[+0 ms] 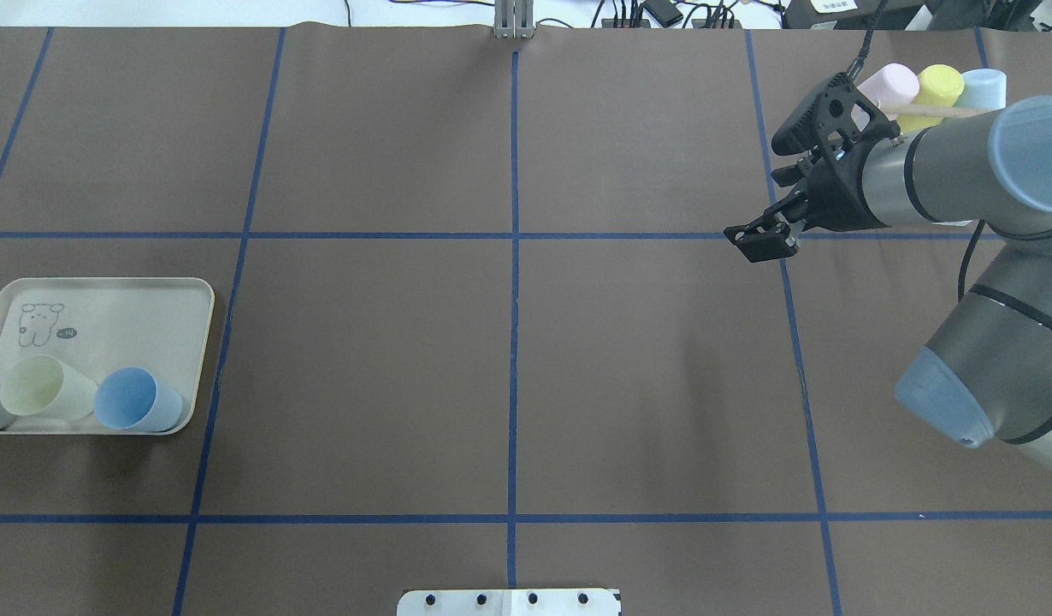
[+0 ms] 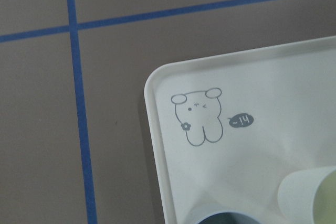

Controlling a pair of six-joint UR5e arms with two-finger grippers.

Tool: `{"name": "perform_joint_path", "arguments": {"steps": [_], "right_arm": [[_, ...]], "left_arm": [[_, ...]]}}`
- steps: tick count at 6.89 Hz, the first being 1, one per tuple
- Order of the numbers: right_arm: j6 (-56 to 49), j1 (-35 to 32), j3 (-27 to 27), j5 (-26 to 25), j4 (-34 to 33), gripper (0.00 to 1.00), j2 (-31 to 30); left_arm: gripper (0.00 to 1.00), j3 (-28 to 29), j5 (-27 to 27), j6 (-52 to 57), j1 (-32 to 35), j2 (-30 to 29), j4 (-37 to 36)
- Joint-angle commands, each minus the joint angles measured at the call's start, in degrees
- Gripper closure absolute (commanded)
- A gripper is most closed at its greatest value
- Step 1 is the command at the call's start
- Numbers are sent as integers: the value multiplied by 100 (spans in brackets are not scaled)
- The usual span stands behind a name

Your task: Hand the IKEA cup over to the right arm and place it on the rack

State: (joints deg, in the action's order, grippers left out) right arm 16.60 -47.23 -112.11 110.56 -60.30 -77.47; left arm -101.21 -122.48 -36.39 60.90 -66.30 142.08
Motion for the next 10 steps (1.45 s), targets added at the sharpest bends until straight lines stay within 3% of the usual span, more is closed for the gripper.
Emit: {"name": "perform_joint_path", "arguments": {"steps": [1, 3, 4, 7, 10], "right_arm": [[71, 21, -3, -26, 0, 0, -22], [71, 29, -3, -26, 0, 0, -23], [71, 29, -3, -26, 0, 0, -23], [54, 29, -3, -17, 18, 0, -49], [45, 29, -3, -17, 36, 0, -58]], "left_arm": [[5, 285, -13, -43, -70, 3, 205], [52, 286, -30, -52, -78, 3, 232], [62, 277, -39, -26, -78, -6, 241], [63, 286, -171, -8, -78, -6, 347], [75, 295, -206, -8, -113, -6, 338]]}}
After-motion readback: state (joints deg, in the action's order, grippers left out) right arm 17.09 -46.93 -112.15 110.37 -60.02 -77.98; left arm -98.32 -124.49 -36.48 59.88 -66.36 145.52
